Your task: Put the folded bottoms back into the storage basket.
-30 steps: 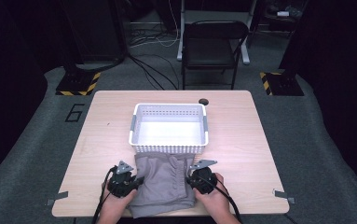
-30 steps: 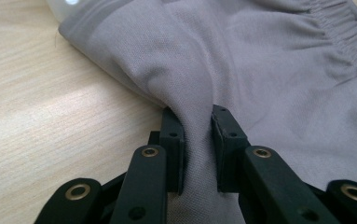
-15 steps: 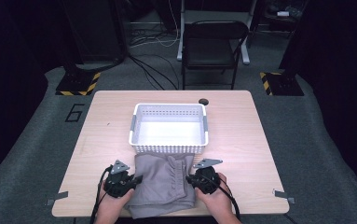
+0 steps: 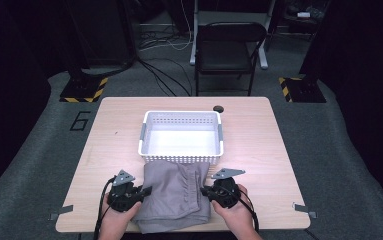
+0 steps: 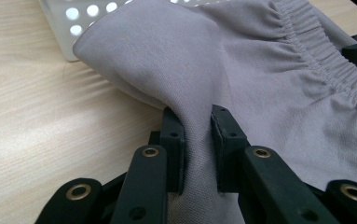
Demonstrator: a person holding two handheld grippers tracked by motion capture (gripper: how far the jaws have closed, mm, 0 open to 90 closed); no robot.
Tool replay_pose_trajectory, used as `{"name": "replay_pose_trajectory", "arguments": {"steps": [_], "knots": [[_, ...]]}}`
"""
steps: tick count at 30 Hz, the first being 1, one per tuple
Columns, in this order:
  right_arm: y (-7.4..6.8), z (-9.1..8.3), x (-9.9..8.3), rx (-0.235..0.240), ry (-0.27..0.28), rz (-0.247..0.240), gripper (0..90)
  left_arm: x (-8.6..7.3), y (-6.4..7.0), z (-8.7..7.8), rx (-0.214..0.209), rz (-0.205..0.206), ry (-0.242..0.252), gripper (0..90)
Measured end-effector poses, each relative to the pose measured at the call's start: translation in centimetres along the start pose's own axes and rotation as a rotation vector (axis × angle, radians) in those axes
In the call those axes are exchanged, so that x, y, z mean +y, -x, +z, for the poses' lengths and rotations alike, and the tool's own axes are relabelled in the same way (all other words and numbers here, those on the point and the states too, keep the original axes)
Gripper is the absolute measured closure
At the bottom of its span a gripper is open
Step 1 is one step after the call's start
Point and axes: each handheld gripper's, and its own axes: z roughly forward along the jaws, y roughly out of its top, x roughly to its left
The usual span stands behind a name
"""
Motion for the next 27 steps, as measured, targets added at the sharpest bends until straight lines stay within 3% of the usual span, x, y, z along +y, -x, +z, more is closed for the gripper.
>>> {"name": "replay_pose_trajectory", "arguments": {"steps": [9,21,27], "knots": [[-0.2,-1.2,0.5,0.022,0.008,0.02,85.1,0.8,0.7,-1.1,-0.011,0.017,-0.001,77.2],[-0.3,-3.3,2.2,0.031,0.029,0.003,85.2,2.8,1.8,-2.6,-0.008,0.054,0.013,77.2],[0.1,-3.7,2.8,0.039,0.026,0.014,85.3,3.6,2.0,-2.8,-0.014,0.051,0.008,77.2]]}}
